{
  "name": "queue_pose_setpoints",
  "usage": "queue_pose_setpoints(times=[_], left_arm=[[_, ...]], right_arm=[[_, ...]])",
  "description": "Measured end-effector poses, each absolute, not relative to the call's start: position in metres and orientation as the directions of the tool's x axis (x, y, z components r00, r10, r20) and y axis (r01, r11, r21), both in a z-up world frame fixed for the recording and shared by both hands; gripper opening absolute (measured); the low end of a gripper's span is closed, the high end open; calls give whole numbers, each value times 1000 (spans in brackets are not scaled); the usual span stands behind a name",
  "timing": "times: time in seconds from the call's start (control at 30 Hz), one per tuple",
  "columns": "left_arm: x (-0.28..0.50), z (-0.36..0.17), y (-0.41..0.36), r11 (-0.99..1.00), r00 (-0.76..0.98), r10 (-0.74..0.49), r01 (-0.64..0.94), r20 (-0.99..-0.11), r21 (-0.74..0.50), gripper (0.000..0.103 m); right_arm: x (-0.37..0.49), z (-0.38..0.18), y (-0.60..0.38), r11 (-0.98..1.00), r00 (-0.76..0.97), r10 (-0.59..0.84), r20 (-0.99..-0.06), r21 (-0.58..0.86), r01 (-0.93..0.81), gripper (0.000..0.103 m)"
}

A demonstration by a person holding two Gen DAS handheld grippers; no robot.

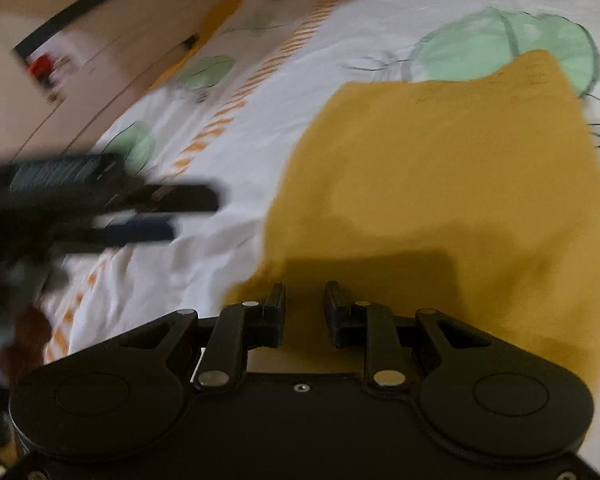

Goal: Fold small clothes

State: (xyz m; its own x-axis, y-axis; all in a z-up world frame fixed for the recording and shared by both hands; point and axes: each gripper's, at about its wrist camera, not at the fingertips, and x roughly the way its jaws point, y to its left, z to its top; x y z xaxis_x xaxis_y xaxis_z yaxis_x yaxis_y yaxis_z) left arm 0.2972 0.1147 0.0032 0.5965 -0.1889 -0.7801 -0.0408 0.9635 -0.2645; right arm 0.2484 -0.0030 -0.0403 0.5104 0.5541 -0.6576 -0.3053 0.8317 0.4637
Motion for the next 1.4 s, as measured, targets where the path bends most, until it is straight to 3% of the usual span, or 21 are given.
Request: queue_pose_setpoints(times=[0.07,0.17,0.27,0.33,0.4,0.47,0.53,0.6,0.63,0.83,1.0,1.4], left_arm=[[299,0,109,965,590,-202,-18,-782,-262,69],[300,-8,101,968,576,-214,15,-789,-252,69],[301,-17,95,973,567,-201,24,-799,-228,69],[300,-20,95,973,567,-202,23,-799,-230,69],[298,-20,98,969,579,-208,13,-789,-246,69],[296,-19,103,964,595,-220,12,-773,-265,70],[293,-18,103,961,613,-227,14,-757,-277,72],[291,-17,104,960,618,-234,26,-751,-278,83],[290,-17,103,961,613,-238,34,-754,-275,83],[286,-28,96,953,537,-293,94,-791,-289,85],[290,-40,97,941,500,-324,86,-803,-326,93],[316,-57,75,894,507,-441,172,-741,-414,101]], right_arm=[[239,-37,5,818,500,575,-647,447,-362,35],[231,-30,9,794,479,603,-638,421,-438,50],[226,-22,2,785,478,611,-631,404,-470,54],[225,-15,-9,796,492,596,-634,385,-467,62],[224,-9,-22,807,505,581,-638,370,-461,79],[224,-2,-40,819,522,565,-639,358,-448,80],[225,5,-58,837,548,541,-638,349,-421,84],[227,9,-75,851,578,523,-626,348,-393,99],[228,12,-86,858,596,514,-617,354,-373,102],[248,9,-126,881,661,462,-592,394,-263,103],[268,-8,-148,856,652,477,-589,480,-192,103],[306,-47,-160,777,625,562,-542,605,-173,103]])
